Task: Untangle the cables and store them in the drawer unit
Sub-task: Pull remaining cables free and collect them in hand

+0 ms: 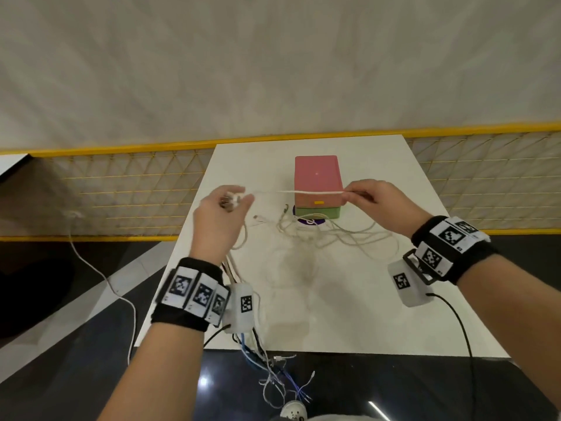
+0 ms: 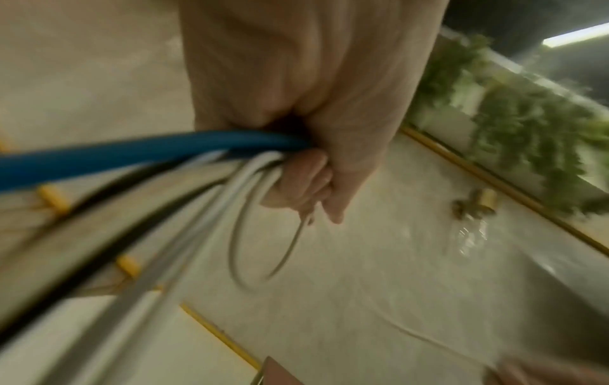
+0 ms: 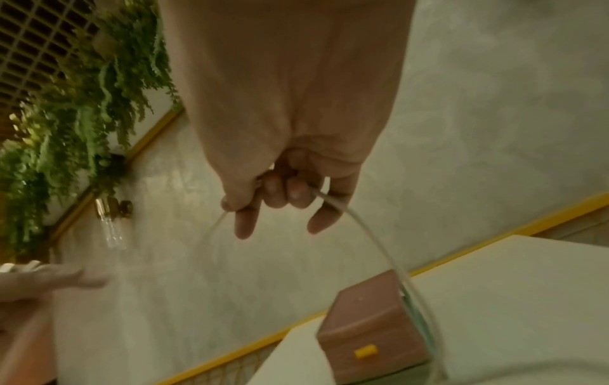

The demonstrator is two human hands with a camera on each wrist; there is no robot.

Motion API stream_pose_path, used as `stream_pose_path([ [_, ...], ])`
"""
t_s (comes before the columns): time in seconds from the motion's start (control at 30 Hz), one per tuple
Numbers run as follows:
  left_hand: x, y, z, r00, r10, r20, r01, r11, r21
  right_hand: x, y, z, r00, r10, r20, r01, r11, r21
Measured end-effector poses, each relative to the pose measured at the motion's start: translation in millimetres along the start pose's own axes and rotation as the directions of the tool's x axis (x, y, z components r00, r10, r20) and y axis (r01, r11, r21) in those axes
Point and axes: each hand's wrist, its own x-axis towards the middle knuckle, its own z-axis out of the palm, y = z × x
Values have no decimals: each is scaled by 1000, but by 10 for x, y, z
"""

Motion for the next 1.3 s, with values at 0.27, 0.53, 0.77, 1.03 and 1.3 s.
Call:
stream_pose_path([
  [0.27, -121, 292, 526, 961, 152, 231, -145, 988, -47, 259, -603, 98, 944, -317, 87, 319, 948, -10],
  [0.53, 141, -7, 92, 971, -90, -222, 24, 959, -284, 169, 82, 24, 987, -56, 148, 66, 996, -67],
  [0.77, -106, 278, 410, 983, 179, 48, -169, 971, -171, 391, -203, -34, 958, -283, 35, 285, 947, -150],
  [1.03, 55, 307, 391, 988, 125, -93, -138, 978, -157, 319, -228, -155, 933, -352, 79, 361, 913, -193],
  [1.3, 153, 89, 57, 971, -46, -236, -24, 959, -283, -94, 362, -217, 990, -82, 110, 114, 941, -319],
])
